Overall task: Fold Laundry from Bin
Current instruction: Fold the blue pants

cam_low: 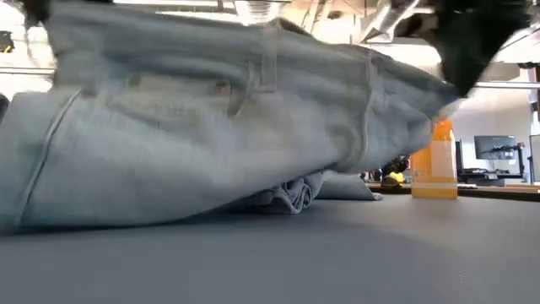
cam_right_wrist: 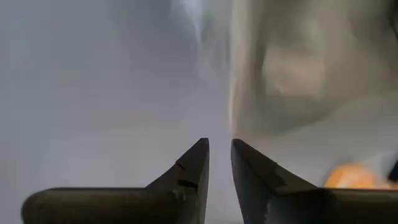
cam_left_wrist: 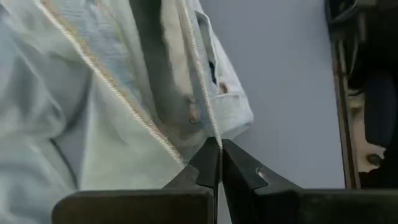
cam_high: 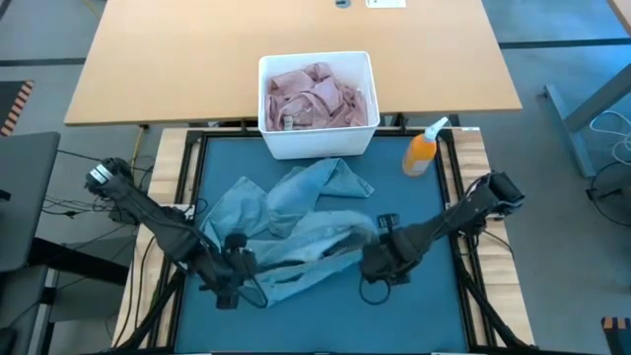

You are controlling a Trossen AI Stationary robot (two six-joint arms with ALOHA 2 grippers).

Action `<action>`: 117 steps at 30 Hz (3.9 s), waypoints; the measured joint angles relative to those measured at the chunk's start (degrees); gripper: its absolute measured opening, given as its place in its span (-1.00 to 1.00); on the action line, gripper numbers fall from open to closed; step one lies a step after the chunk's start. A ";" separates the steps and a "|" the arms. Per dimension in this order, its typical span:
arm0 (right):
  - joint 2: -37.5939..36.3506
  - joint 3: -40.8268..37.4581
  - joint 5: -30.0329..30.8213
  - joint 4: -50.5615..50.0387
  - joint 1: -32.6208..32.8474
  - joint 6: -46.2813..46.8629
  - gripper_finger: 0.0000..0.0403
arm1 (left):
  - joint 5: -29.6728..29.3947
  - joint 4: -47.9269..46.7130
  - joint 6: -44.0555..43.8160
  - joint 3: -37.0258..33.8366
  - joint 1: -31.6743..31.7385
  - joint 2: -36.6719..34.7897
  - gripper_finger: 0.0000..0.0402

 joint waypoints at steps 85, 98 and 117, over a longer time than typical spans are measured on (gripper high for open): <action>13.05 2.63 17.50 20.29 15.57 -37.59 0.46 | 1.18 6.23 -1.17 -0.44 -1.52 0.62 -1.00; 13.05 0.63 16.83 25.91 15.31 -35.22 -0.38 | 1.19 7.08 -0.22 -0.44 -1.52 0.62 -1.00; -19.46 0.93 20.47 30.69 3.96 -27.22 -0.88 | 2.92 3.31 24.53 19.37 2.53 0.65 -1.00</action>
